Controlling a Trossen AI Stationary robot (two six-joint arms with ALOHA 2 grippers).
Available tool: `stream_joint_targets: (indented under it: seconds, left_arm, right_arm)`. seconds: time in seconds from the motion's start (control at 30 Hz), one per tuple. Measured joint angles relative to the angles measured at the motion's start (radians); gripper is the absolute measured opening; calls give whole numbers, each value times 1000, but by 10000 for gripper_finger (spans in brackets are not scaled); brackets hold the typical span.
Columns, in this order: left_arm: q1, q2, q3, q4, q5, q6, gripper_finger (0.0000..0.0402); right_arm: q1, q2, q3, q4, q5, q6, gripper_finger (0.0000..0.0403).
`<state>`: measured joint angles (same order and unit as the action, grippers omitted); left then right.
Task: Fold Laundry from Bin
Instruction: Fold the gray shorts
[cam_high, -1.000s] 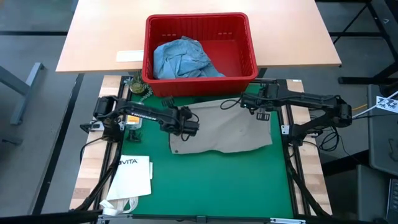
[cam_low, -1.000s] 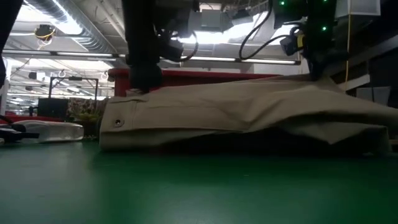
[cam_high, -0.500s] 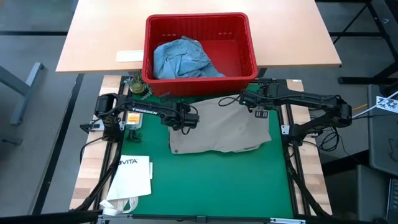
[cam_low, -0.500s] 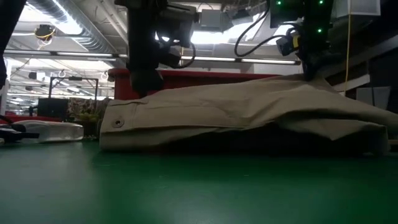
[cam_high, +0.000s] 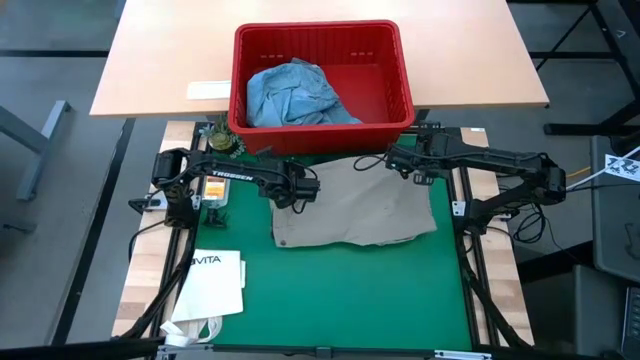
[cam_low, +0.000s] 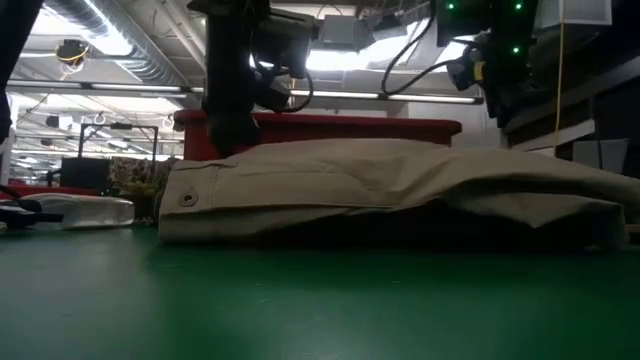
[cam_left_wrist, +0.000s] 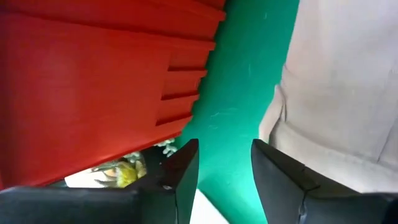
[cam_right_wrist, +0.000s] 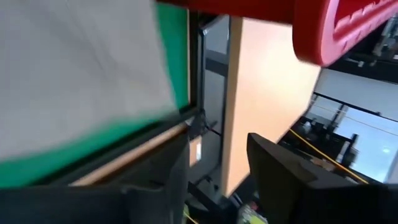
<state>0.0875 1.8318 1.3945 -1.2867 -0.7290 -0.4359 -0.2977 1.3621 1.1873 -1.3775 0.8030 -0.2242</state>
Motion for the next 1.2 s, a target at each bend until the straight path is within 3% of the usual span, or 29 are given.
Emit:
stream_joint_targets:
  seconds: [0.33, 0.43, 0.6, 0.7, 0.97, 1.2]
  left_arm:
    - [-66, -107, 1, -38, -2, -65, 117]
    - [-109, -136, 1, -20, 9, -109, 111]
    - [-168, -135, 2, 98, 69, -112, 106]
    - [-193, -115, 2, 248, 122, -85, 107]
    - [-224, -28, 2, 546, 163, 128, 102]
    - [-158, 45, 1, 578, 145, 158, 91]
  right_arm:
    - [2, 0, 0, -98, -12, 2, 179]
    - [2, 0, 0, -92, -136, 10, 179]
    - [9, 0, 0, -39, -444, 15, 179]
    - [57, 0, 0, 18, -521, 18, 179]
    - [316, 0, 0, 126, -424, 139, 179]
    - [511, 1, -103, 370, -216, 293, 179]
